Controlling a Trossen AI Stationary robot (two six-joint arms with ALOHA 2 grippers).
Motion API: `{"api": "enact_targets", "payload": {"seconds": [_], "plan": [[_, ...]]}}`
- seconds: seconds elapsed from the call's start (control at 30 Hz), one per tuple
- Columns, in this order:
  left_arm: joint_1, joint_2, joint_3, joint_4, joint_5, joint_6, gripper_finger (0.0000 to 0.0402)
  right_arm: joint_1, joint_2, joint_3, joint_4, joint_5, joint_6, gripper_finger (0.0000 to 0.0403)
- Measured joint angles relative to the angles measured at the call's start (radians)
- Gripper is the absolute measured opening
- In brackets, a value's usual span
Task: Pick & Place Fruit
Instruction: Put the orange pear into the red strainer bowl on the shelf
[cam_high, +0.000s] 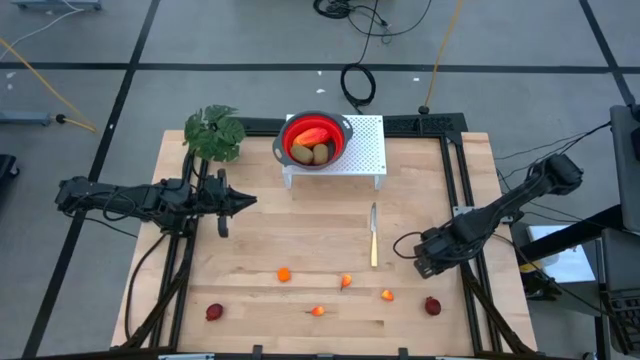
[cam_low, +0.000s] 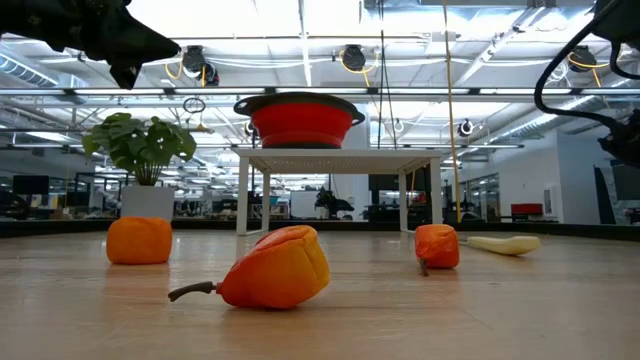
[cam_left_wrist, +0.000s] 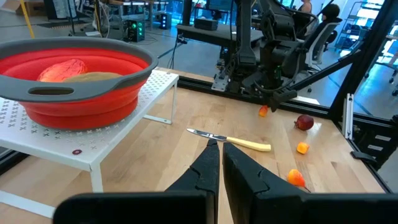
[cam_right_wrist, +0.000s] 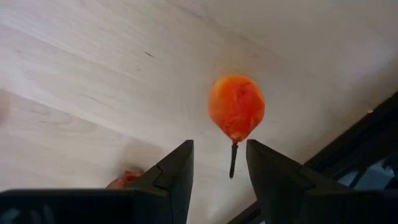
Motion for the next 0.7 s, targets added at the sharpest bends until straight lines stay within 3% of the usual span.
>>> {"api": "enact_targets", "payload": {"seconds": [0.7], "plan": [[0.0, 0.0, 0.0, 0.0, 0.0, 0.0, 0.0019, -0.002, -0.082, 0.0, -0.024, 0.056, 0.041, 0.012]]}}
